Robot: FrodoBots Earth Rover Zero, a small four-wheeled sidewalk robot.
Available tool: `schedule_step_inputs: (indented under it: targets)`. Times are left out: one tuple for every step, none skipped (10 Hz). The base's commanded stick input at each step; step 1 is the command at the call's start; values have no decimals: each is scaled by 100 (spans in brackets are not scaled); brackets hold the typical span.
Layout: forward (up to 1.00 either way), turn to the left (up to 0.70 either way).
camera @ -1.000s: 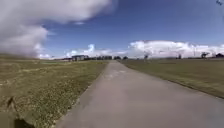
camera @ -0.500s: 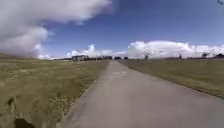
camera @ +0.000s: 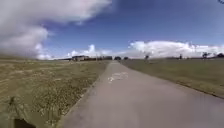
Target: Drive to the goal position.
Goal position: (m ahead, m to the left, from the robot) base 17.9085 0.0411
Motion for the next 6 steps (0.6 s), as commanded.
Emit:
schedule_step_inputs:
  targets:
    - [70,0]
    - [70,0]
    - [70,0]
    - [70,0]
    - [70,0]
    - [70,0]
